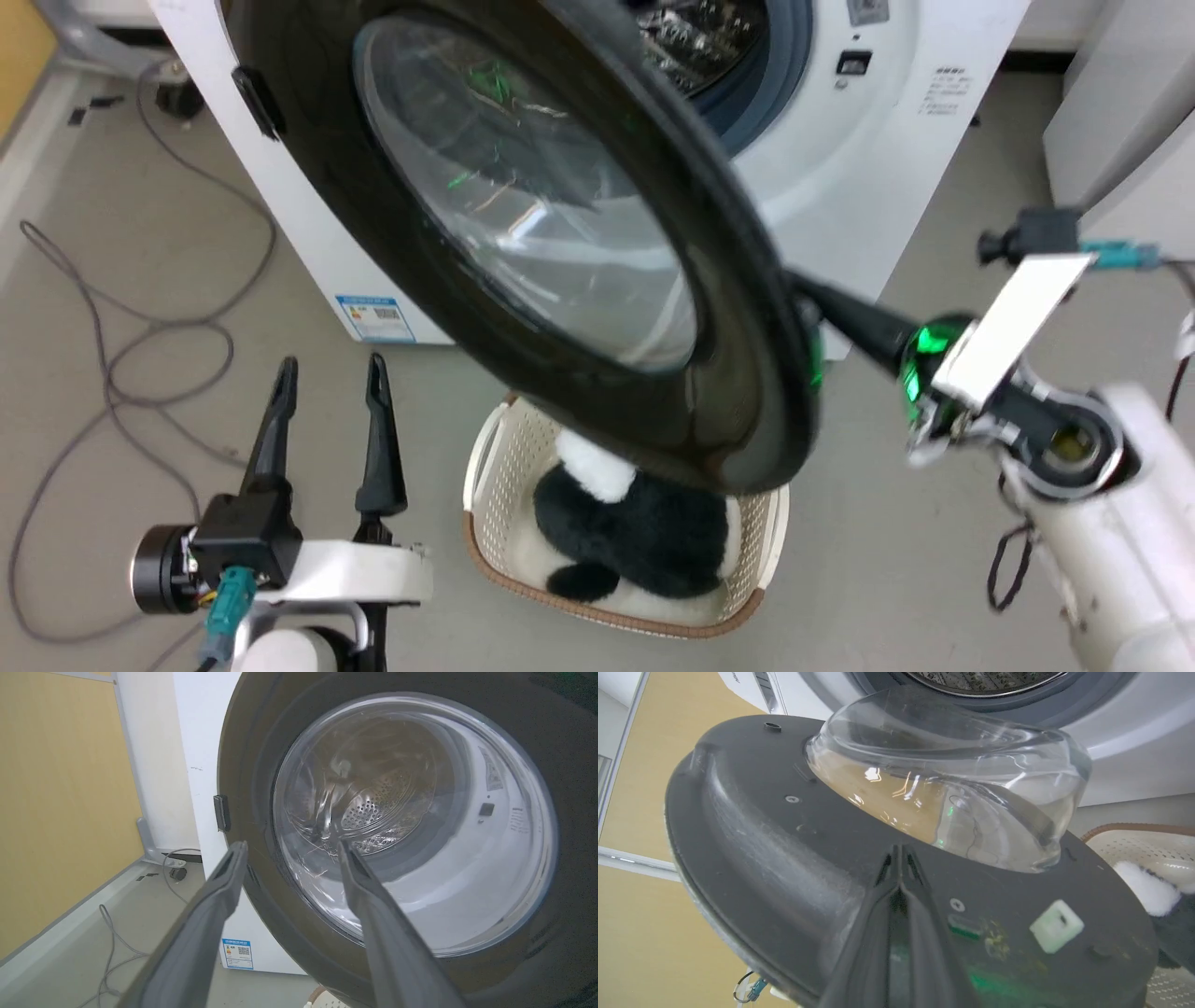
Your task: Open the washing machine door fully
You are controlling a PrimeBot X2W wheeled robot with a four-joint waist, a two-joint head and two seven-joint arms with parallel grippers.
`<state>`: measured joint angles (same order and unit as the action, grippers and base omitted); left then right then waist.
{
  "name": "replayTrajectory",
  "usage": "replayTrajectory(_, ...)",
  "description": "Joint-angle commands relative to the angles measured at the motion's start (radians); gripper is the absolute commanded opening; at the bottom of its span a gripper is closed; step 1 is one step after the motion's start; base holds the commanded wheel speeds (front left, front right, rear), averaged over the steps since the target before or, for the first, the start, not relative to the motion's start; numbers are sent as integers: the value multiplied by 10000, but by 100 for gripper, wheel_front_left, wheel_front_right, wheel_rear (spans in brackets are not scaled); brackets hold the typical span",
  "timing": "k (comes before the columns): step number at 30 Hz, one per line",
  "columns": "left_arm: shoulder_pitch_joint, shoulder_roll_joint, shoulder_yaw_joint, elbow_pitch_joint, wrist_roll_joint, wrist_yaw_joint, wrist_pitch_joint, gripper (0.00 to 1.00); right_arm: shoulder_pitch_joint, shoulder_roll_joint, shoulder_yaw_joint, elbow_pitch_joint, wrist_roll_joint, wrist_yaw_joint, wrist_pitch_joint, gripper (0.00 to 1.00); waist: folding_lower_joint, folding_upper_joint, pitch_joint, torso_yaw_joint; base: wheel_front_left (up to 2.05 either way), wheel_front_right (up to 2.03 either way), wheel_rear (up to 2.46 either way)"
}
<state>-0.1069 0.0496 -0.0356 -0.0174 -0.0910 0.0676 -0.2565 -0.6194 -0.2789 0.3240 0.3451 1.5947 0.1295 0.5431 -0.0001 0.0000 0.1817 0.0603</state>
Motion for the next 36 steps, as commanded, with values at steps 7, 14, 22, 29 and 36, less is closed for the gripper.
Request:
replayTrajectory(7, 503, 6, -14, 288, 139, -54, -53, 100, 1620, 428, 495, -994, 28, 12, 79, 0, 1, 0, -614, -22, 0, 0, 0)
replayTrajectory(14, 843, 6, -54, 505, 157, -64, -53, 100, 2734, 817, 1004, -1621, -2, 12, 142, 0, 1, 0, -1096, 28, 0, 0, 0)
replayTrajectory(22, 1149, 6, -68, 639, 169, -41, -53, 100, 3667, 1336, 1543, -2344, -116, 12, 39, 0, 1, 0, -1418, 40, 0, 0, 0)
replayTrajectory(29, 1350, 6, -15, 695, 183, -56, -53, 100, 4097, 1420, 1535, -2912, -504, 12, -568, 0, 1, 0, -1607, -3, 0, 0, 0)
replayTrajectory(36, 1458, 6, 49, 753, 150, -69, -53, 100, 4357, 1141, 473, -3880, -2116, 12, -3920, 0, 1, 0, -1738, -40, 0, 0, 0)
